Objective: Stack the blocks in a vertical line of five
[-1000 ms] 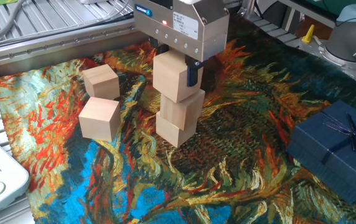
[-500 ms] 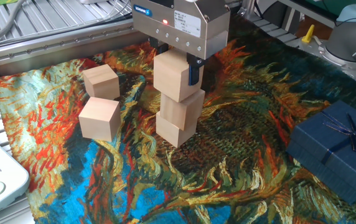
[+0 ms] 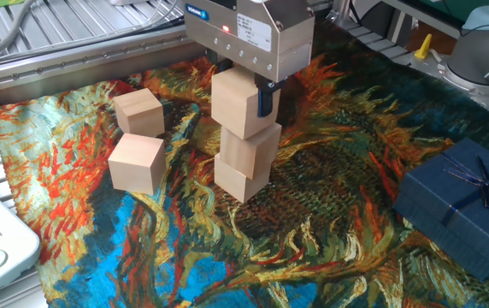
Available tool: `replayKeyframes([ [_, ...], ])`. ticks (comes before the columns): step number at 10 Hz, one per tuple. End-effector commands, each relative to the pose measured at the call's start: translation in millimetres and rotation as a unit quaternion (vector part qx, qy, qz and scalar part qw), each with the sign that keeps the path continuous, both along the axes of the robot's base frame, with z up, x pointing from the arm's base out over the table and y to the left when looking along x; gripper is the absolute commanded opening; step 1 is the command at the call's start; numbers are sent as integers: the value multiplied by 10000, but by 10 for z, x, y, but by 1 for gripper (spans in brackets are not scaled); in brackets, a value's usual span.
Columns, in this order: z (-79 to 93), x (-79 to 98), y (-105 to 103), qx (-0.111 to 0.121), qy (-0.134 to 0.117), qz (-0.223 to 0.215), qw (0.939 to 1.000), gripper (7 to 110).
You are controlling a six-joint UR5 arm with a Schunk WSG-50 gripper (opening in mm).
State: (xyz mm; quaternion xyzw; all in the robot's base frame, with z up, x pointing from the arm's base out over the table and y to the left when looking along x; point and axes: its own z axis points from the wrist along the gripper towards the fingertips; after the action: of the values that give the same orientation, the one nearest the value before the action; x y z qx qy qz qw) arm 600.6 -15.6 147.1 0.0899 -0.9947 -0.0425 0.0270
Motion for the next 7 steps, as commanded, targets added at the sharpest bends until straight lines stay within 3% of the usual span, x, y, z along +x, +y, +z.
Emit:
replayKeyframes([
  [1, 18, 2, 33, 120, -29, 284, 9995, 88],
  [3, 26, -10, 101, 239, 16, 96, 9997, 88],
  [4, 21, 10, 60, 134, -1, -137, 9998, 44],
  [5, 21, -8, -44, -132, 46, -463, 9988, 44],
  [6, 31, -12, -15, -96, 50, -501, 9987, 44],
  [7, 35, -14, 32, 8, 80, -522, 9986, 7],
])
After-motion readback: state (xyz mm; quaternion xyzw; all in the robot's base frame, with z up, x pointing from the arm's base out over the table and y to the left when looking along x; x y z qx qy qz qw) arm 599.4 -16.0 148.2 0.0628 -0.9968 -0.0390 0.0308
